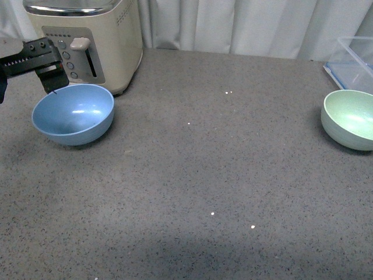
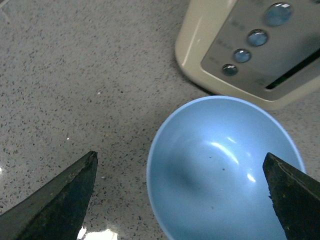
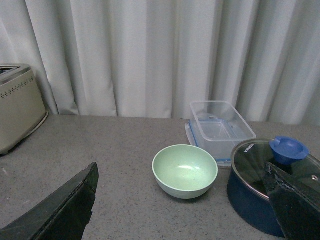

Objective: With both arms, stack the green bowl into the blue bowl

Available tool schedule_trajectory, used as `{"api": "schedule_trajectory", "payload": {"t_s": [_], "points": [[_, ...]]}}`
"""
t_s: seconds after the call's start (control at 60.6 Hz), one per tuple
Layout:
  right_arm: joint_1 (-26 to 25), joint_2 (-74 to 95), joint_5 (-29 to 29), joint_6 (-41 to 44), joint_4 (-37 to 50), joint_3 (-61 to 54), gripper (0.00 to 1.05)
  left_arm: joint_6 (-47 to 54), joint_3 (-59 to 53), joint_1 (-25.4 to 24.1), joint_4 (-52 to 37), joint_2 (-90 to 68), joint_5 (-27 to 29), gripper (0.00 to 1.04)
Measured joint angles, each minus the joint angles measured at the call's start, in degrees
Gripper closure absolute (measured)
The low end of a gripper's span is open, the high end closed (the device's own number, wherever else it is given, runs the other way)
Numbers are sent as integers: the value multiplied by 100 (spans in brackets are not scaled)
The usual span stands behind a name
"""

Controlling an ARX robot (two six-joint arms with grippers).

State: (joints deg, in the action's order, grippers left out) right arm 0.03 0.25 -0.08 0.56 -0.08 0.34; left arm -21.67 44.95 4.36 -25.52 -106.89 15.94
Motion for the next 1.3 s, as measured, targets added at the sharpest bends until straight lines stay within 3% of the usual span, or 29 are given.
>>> {"api": "schedule_trajectory", "payload": {"t_s": [0.33,0.792,0.891,1.304], "points": [[0,0,-2,0,0,0,9,74,535,-120,846,-621,-103,6],[0,0,0,0,0,0,9,223,1029,-98,1316,-1182,-223,7],[0,0,0,0,0,0,9,264,1119,-96,1287,-1261,-243,28],[0,0,0,0,0,0,9,234,1311,-122,1532,-1281,-273,89]]}}
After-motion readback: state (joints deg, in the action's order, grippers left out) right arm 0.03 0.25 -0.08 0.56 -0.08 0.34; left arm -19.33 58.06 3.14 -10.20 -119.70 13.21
